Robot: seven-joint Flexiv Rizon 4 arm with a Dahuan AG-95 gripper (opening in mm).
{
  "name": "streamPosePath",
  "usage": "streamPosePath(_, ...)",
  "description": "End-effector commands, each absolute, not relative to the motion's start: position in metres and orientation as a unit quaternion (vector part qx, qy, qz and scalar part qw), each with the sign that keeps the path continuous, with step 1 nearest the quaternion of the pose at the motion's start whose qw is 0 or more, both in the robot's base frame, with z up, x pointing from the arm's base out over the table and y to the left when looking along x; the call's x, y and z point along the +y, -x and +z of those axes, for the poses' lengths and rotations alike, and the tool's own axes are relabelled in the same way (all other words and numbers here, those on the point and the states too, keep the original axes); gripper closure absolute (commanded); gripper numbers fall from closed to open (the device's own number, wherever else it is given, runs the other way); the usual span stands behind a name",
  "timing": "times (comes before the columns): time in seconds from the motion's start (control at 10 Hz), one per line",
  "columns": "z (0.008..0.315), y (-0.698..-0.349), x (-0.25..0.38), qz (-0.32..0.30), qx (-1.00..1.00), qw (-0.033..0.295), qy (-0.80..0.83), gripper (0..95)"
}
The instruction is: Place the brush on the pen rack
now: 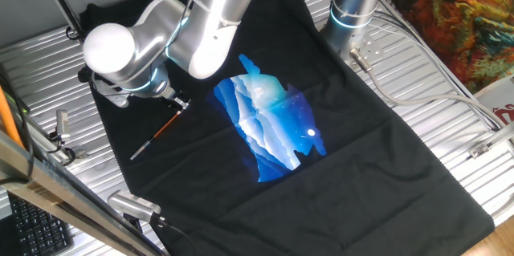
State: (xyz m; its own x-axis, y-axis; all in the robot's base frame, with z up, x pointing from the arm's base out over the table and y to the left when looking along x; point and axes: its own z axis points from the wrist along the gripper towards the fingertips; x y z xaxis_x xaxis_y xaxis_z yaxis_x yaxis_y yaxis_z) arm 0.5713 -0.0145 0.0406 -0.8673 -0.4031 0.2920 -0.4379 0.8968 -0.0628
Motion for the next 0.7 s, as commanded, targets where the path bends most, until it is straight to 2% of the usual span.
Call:
streamPosePath(0.1,0.0406,-0.5711,-0.0147,0.06,-0.964,0.132,-0.223,95.0)
streamPosePath(0.3,0.0406,-0.5711,-0.0147,0.055,-0.962,0.13,-0.232,95.0)
streamPosePath(0.4,0.0405,-0.571,-0.0147,0.051,-0.961,0.129,-0.241,76.0)
streamPosePath(0.5,0.0405,-0.571,-0.0147,0.049,-0.96,0.128,-0.246,76.0)
streamPosePath(0.6,0.0405,-0.5709,-0.0147,0.049,-0.959,0.128,-0.246,57.0)
streamPosePath(0.7,0.0404,-0.5708,-0.0147,0.049,-0.959,0.126,-0.247,57.0)
